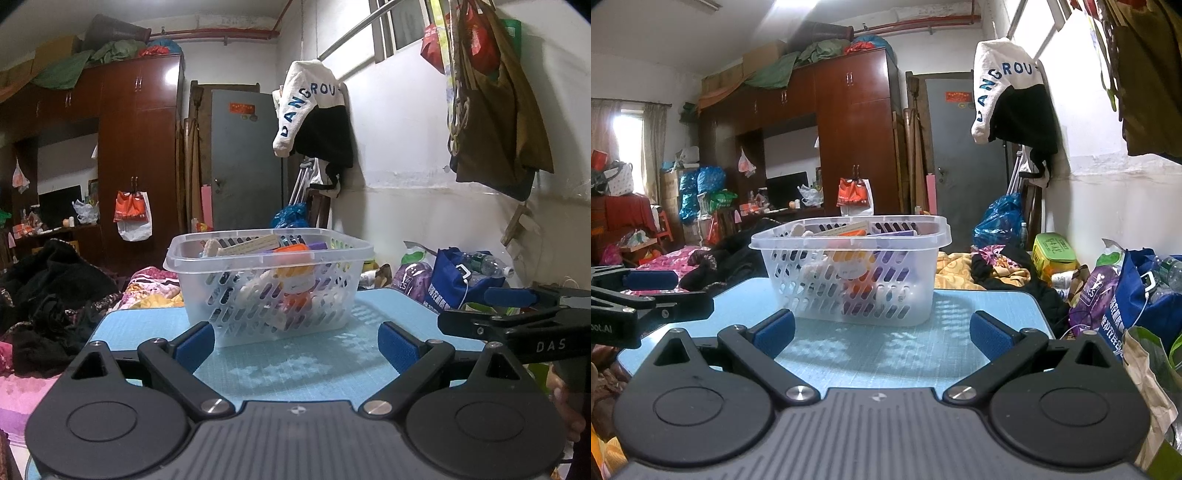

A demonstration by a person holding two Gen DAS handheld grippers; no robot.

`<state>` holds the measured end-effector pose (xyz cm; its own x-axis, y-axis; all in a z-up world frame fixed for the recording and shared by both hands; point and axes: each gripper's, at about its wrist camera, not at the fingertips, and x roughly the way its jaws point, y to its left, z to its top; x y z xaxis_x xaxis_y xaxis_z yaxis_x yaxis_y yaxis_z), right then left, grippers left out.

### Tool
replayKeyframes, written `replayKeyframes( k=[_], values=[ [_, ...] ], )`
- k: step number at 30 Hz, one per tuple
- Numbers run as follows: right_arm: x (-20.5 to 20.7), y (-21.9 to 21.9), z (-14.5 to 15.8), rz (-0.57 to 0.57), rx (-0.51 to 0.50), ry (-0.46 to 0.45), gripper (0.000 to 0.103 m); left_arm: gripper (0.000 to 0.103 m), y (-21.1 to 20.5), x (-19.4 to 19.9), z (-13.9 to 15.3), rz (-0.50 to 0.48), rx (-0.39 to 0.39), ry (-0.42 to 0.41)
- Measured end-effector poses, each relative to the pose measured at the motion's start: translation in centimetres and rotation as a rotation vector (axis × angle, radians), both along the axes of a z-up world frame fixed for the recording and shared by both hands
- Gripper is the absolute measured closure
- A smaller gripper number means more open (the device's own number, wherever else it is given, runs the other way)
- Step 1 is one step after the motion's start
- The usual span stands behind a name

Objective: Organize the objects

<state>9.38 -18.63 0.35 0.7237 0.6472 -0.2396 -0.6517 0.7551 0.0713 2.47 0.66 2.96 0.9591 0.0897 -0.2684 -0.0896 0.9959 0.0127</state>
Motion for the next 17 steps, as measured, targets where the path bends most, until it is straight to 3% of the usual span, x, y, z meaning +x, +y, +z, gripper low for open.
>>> replayKeyframes(
  k=[17],
  values=[
    [0.14,0.2,-0.34,0.001,-0.004,0.005,0.0,0.006,-0.7,-0.12,-0.17,-0.011,0.035,-0.017]
  ],
)
